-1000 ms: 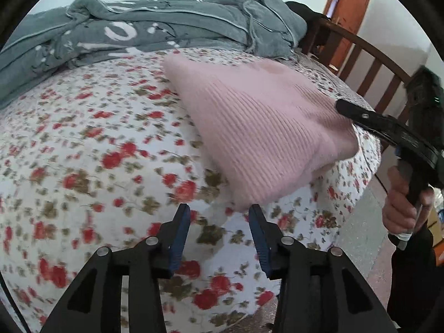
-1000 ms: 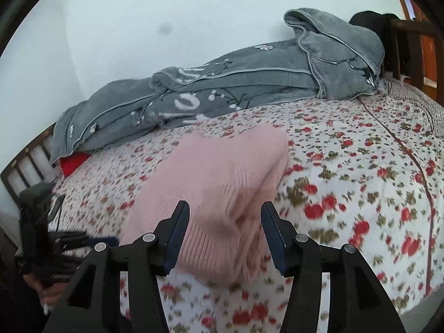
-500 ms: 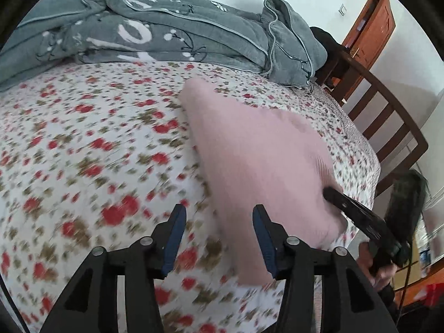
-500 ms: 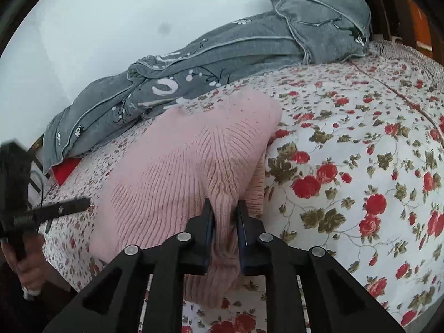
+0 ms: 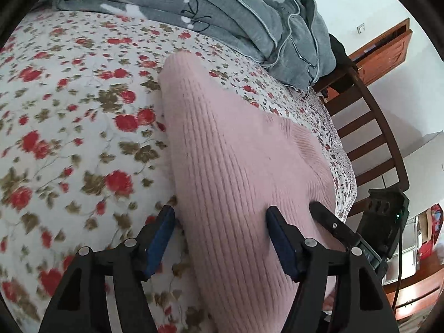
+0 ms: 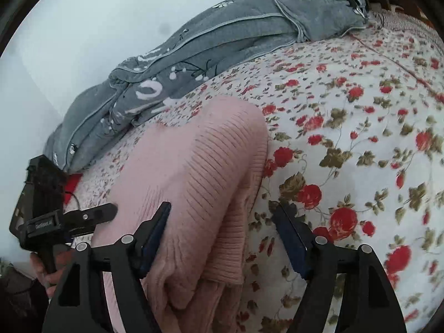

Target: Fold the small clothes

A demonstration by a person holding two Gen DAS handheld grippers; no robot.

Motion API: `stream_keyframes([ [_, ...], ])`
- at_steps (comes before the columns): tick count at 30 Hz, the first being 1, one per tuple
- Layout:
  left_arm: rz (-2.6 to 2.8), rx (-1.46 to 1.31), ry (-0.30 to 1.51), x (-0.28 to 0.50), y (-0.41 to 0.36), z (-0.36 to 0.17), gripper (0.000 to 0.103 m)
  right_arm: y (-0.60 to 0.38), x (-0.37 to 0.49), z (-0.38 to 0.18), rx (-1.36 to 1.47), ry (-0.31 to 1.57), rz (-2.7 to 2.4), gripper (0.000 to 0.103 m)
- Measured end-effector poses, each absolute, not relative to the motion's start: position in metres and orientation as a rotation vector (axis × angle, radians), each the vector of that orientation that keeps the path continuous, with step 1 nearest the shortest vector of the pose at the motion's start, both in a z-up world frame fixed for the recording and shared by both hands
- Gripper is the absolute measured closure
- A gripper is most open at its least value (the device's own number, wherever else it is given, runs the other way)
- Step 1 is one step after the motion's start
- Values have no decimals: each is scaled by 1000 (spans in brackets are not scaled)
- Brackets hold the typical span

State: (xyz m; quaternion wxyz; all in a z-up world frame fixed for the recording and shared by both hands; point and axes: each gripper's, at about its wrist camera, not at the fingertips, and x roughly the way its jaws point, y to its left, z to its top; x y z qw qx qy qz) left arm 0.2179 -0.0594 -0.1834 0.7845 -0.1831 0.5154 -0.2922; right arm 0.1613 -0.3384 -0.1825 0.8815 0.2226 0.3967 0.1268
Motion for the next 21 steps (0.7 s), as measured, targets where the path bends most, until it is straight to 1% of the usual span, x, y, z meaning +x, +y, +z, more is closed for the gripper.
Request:
stream_keyframes([
  [1, -640, -395, 1104, 219, -62, -184, 46, -337, 161, -183, 447, 820, 270, 30],
  [4, -637, -402, 1094, 227, -70, -185, 51, -333, 164, -182, 424, 828, 265, 32],
  [6, -627, -441, 1112, 230, -67, -185, 54, -326, 168, -181, 414, 839, 288, 41],
  [7, -630, -461, 1113, 230, -63, -184, 58, -324, 171, -182, 425, 848, 319, 41],
  [8, -638, -473, 1108, 230, -61, -182, 60, -324, 174, -183, 439, 853, 341, 46],
  [9, -647, -472, 1101, 228, -57, -179, 61, -326, 176, -184, 463, 858, 365, 55],
  [12, -657, -441, 1065, 223, -53, -167, 64, -329, 174, -174, 531, 843, 379, 65],
  [17, -618, -400, 993, 221, -25, -134, 65, -292, 170, -144, 431, 802, 365, 69],
  [21, -548, -357, 958, 226, 12, -114, 65, -267, 190, -138, 526, 799, 455, 69],
])
